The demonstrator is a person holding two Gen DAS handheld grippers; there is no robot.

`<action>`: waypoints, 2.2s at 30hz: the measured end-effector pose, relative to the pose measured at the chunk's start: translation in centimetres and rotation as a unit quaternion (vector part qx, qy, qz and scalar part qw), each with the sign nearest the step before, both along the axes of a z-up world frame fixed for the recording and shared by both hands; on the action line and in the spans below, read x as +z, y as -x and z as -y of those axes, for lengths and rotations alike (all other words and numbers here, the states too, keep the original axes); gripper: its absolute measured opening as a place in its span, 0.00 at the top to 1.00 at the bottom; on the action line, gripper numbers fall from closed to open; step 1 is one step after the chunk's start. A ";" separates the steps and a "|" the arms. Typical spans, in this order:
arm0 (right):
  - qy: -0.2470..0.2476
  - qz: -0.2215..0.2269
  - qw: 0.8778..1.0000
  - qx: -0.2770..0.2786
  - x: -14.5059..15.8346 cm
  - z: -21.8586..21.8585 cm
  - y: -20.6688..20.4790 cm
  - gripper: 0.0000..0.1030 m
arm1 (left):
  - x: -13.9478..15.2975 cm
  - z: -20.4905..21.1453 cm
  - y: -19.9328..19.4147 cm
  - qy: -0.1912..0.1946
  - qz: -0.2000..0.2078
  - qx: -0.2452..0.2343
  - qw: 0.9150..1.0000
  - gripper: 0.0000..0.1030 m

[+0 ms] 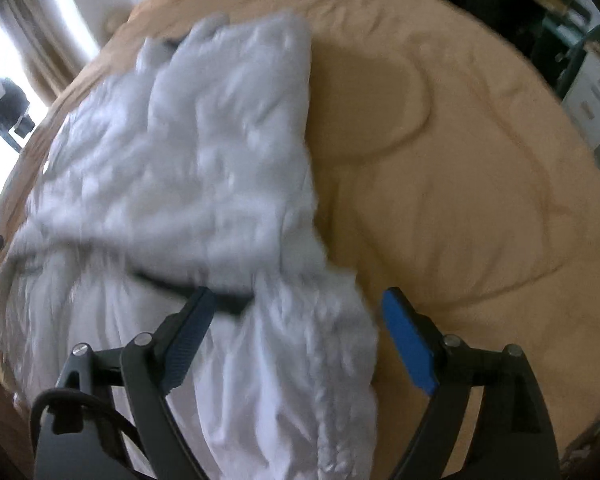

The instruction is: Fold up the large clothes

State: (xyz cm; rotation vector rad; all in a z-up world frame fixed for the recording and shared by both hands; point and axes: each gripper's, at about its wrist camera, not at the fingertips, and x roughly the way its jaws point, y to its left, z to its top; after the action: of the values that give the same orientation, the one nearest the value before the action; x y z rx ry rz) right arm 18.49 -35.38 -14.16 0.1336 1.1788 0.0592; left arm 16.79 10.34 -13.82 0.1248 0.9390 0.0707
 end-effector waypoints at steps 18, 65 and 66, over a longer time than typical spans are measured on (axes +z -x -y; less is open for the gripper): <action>-0.083 -0.053 0.994 -0.040 -1.4 4.0 3.0 0.77 | -5.5 -6.2 2.7 0.137 -0.129 0.050 0.981 0.81; -0.168 0.020 0.986 0.003 -1.3 -2.3 16.3 0.81 | -2.2 -3.3 15.7 0.210 -0.080 0.049 0.973 0.88; -0.171 0.029 0.985 -0.001 -0.6 -2.1 16.7 0.82 | -1.4 -3.7 16.2 0.218 -0.073 0.050 0.972 0.88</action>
State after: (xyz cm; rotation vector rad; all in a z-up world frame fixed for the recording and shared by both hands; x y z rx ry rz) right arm 1.76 -33.26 -14.76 0.4325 1.1033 0.2619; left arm 0.63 13.99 -15.24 -0.3292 1.0868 -0.0546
